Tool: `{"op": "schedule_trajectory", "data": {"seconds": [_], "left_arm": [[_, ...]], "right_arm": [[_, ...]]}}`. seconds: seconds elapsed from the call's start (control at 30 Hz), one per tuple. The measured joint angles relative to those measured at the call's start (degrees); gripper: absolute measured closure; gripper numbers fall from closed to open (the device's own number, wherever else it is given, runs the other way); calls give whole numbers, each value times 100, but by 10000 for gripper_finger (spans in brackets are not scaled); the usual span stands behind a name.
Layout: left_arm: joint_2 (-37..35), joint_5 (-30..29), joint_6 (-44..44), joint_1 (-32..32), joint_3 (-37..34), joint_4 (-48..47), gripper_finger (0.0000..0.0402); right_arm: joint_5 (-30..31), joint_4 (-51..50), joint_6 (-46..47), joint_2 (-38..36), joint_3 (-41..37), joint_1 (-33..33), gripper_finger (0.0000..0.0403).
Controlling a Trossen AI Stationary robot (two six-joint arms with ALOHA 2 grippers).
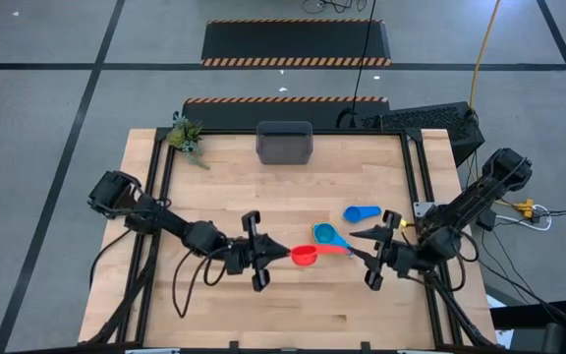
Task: Nest measuring cups in basket
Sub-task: Stack the red measuring cup on top of the light blue measuring cup
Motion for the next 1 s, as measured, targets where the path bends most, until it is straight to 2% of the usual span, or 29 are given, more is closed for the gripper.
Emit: {"op": "schedule_trajectory", "data": {"seconds": [0.27, 0.53, 0.67, 0.87, 1.0], "left_arm": [[0, -4, -173, 115, 0, -104, 399], [0, 0, -190, 114, 0, -164, 399], [0, 35, -202, 114, 0, -166, 399], [2, 214, -204, 112, 0, -164, 399], [2, 243, -202, 112, 0, -166, 399]], "right_arm": [[-9, -1783, 590, 2, 734, 0, 258], [-52, -1690, 609, 2, 788, 33, 265], [-262, -1668, 612, 2, 788, 31, 302], [-316, -1649, 530, 2, 788, 31, 389], [-316, -1649, 532, 2, 788, 31, 392]]}}
